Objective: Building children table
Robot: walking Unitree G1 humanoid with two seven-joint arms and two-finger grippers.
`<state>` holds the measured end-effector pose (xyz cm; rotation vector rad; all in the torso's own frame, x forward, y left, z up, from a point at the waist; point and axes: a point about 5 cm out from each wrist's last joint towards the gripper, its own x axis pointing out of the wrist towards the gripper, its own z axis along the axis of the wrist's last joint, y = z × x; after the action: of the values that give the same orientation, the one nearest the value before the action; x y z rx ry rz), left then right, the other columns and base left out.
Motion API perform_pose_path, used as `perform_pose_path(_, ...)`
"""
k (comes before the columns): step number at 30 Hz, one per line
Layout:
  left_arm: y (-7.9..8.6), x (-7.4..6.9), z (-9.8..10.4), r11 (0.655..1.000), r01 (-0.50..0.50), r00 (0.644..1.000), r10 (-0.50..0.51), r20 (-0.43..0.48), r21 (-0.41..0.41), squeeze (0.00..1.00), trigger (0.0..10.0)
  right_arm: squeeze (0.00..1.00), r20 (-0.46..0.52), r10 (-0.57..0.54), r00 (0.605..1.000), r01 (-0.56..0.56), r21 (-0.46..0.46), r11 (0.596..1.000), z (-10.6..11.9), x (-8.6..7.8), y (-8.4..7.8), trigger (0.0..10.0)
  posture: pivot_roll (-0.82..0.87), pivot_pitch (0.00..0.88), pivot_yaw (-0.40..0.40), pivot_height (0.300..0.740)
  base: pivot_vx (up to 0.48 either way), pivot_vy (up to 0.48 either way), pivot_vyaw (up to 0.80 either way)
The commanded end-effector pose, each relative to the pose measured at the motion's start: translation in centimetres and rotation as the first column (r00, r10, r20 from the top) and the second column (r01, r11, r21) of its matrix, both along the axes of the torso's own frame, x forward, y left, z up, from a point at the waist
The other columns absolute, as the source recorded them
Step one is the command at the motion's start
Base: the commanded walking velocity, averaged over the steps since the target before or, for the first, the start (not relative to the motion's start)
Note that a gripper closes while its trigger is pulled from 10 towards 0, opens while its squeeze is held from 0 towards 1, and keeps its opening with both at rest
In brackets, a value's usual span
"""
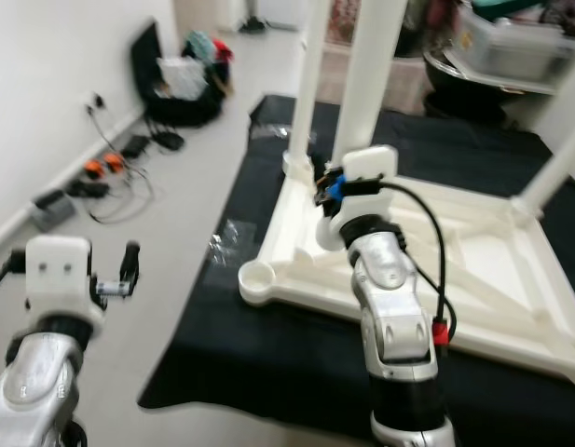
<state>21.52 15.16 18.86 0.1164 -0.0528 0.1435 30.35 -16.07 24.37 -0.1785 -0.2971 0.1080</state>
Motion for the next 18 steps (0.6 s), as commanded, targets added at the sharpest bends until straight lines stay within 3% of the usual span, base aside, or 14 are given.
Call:
perform_pose_path(1, -0.2, -0.1, -0.1, 1.0, 0.018, 1.0, -0.018, -0.014, -0.007, 0.0, 10.0, 0.0, 0.012, -0.003, 1.0, 0.003, 0.017, 1.0, 0.4, 0.1, 0.0, 10.0, 0.03, 0.087, -0.083, 0.74, 0.0, 0.0, 0.0)
perform_pose_path(14, -1.2, -0.6, -1.2, 0.994, 0.099, 0.993, -0.101, -0.067, -0.041, 0.0, 10.0, 0.0, -0.046, 0.103, 0.994, -0.097, 0.103, 0.99, -0.1, 0.7, 0.4, 10.0, 0.04, 0.094, -0.085, 0.74, 0.0, 0.0, 0.0)
perform_pose_path(18, -1.3, -0.8, -1.7, 0.992, 0.117, 0.989, -0.121, -0.084, -0.048, 0.0, 10.0, 0.0, -0.027, 0.121, 0.992, -0.117, 0.122, 0.986, 1.0, 1.7, -0.5, 10.0, 0.04, 0.098, -0.086, 0.74, 0.0, 0.0, 0.0)
